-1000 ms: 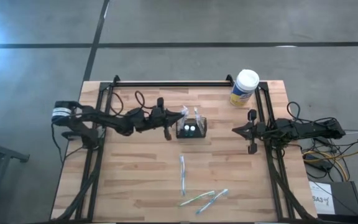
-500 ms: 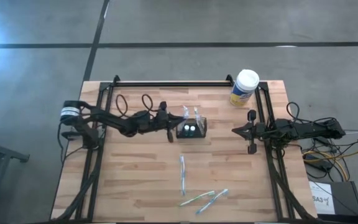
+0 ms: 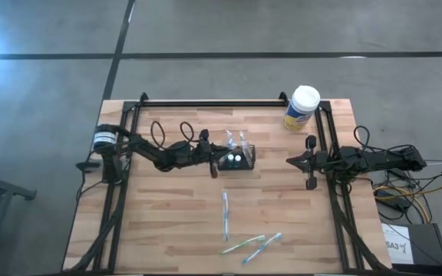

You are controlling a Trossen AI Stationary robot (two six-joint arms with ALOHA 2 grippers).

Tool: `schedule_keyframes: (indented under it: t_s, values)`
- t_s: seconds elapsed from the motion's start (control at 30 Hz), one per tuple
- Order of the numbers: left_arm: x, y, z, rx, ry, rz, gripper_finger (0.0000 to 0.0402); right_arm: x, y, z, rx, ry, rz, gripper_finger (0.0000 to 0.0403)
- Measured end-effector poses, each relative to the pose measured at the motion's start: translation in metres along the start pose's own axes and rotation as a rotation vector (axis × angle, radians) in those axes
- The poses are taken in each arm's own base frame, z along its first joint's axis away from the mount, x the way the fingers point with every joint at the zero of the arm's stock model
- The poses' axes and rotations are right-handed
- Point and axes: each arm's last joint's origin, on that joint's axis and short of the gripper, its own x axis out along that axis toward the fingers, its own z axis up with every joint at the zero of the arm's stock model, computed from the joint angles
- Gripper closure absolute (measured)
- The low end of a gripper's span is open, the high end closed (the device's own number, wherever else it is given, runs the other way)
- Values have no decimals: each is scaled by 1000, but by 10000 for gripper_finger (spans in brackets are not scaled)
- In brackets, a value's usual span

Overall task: Pick & Place toothbrushing station
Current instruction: Put the top left blue toothbrush into the black wire organizer, then put the top blue toothbrush into the black wire organizer

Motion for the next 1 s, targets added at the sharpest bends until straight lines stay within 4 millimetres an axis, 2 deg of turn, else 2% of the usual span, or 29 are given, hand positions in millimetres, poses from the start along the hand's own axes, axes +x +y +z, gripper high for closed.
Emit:
schedule_keyframes:
  t_s: [0.27, 0.4, 0.73, 0.9, 1.0]
  values:
    - [1, 0, -9, -60, -28, 2, 400, 0, 0, 0, 0, 2, 0, 394]
    - [0, 0, -7, -65, -24, 2, 378, 0, 0, 0, 0, 1, 0, 394]
    - [-8, 1, -5, -64, 5, 0, 272, 0, 0, -1, 3, 1, 0, 394]
    - [-11, 1, 1, -85, 28, -5, 204, 0, 0, 0, 3, 1, 0, 394]
    - [-14, 1, 11, -82, 57, -4, 169, 0, 0, 0, 4, 1, 0, 394]
